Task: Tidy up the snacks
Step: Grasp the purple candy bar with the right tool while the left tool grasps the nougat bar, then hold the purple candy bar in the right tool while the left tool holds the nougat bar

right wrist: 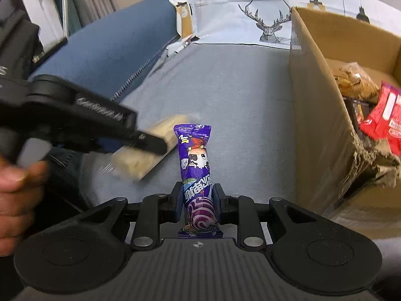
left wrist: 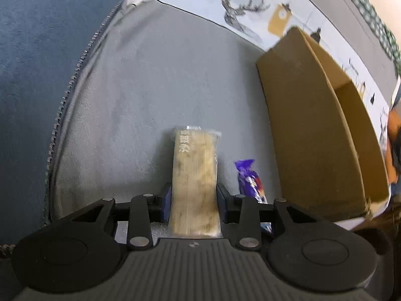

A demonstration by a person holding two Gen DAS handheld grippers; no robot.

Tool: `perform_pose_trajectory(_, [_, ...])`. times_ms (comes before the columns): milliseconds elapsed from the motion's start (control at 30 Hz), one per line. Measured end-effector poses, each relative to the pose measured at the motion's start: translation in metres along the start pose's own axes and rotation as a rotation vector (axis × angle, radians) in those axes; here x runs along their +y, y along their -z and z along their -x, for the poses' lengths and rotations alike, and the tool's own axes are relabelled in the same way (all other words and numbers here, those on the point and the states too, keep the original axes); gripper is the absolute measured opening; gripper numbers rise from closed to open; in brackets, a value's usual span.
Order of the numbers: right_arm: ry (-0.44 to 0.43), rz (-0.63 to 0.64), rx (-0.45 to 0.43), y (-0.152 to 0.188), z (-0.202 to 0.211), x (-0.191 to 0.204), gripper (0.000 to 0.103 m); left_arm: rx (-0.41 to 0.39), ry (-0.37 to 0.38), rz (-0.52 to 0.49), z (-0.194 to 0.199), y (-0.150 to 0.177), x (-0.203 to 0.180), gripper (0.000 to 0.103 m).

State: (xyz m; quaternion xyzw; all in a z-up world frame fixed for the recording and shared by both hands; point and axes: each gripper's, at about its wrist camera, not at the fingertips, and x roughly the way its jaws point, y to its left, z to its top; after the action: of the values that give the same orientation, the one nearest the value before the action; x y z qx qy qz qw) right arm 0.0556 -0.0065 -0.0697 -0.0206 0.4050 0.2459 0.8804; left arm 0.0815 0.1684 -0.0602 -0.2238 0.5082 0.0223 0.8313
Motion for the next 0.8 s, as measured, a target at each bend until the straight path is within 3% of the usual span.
perform_pose_trajectory(167, [-0.014,-0.046,0.065,0.007,-0.016,-0.010,0.028,-0.013,-0.050,-0.015,-0.011,0.001,-0.010,0.047])
perform_pose_trajectory(333, [-0.006,0.027,0.049,0.008,-0.018,-0.001,0.031,0.009,-0.041,-0.062,-0.016,0.001,-0.018,0.048])
perform_pose_trajectory(400, [-0.009,0.034,0.051,0.008,-0.018,-0.001,0.031,0.025,-0.029,-0.073,-0.018,0.001,-0.019,0.052])
perform_pose_trajectory(633, [0.000,0.029,0.054,0.007,-0.018,-0.005,0.031,0.045,-0.050,-0.083,-0.027,-0.004,-0.023,0.052])
perform_pose_trajectory(800, [0.013,0.041,0.045,0.008,-0.018,0.002,0.021,0.042,-0.057,-0.093,-0.026,-0.004,-0.024,0.051])
